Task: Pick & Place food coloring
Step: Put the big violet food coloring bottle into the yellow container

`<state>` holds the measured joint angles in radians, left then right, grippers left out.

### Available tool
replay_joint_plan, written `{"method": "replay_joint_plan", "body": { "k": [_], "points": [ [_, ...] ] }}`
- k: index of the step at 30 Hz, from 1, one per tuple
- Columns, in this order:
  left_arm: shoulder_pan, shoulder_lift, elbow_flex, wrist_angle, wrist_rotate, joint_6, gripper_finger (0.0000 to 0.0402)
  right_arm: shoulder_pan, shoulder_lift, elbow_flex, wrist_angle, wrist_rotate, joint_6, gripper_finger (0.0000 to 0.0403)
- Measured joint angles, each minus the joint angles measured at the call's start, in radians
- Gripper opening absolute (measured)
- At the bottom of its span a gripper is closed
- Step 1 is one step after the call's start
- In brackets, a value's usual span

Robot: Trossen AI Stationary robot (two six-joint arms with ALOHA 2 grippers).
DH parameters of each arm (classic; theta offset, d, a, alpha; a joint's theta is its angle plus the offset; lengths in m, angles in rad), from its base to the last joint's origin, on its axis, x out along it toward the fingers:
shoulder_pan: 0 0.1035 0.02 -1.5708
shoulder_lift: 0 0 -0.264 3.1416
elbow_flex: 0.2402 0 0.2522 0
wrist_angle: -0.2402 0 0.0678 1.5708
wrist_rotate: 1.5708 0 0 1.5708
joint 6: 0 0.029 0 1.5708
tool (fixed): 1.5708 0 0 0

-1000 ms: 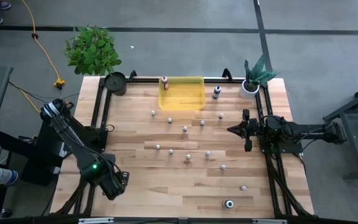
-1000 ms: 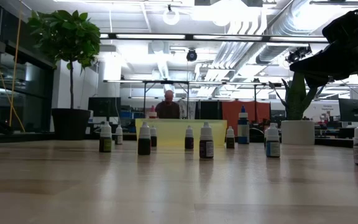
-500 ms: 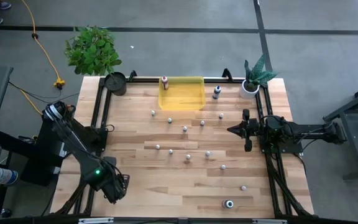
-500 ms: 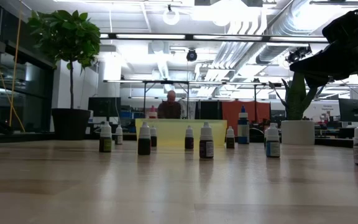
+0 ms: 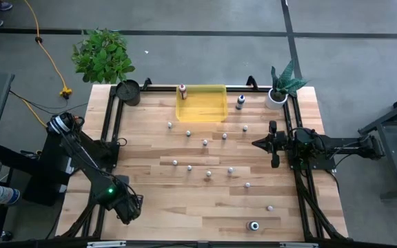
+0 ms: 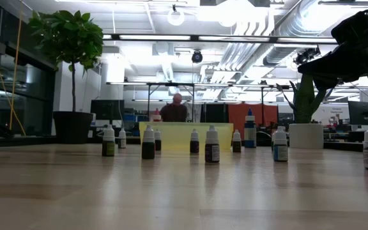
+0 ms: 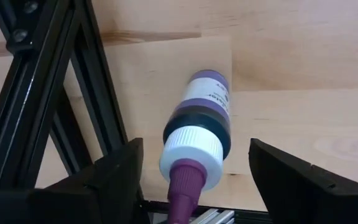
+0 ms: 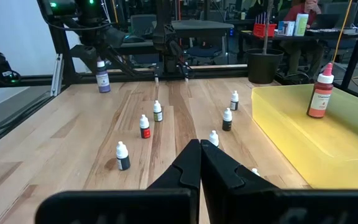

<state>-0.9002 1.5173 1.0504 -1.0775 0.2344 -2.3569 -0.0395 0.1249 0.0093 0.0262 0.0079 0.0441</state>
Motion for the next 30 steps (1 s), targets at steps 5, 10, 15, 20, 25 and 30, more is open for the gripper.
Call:
{"method": "replay_joint_plan", "body": {
  "k": [5,10,15,20,25,30],
  "points": [
    [-0.005,0.000,0.000,0.000,-0.002,0.000,0.0213,0.000,0.000,0.000,0.000,0.000,0.000,0.0000],
    [-0.005,-0.002,0.000,0.000,-0.007,0.003,0.0149,0.000,0.000,0.000,0.000,0.000,0.000,0.0000],
    [-0.005,-0.006,0.004,0.006,-0.004,0.010,0.0116,0.000,0.000,0.000,0.000,0.000,0.000,0.0000],
    [-0.006,-0.005,0.003,-0.001,-0.003,0.018,0.0113,0.000,0.000,0.000,0.000,0.000,0.000,0.0000],
    [-0.006,-0.017,0.001,-0.002,-0.008,0.019,0.0113,0.000,0.000,0.000,0.000,0.000,0.000,0.0000],
    [-0.005,-0.046,0.015,-0.023,-0.056,0.020,0.0112,0.000,0.000,0.000,0.000,0.000,0.000,0.0000]
  ]
}}
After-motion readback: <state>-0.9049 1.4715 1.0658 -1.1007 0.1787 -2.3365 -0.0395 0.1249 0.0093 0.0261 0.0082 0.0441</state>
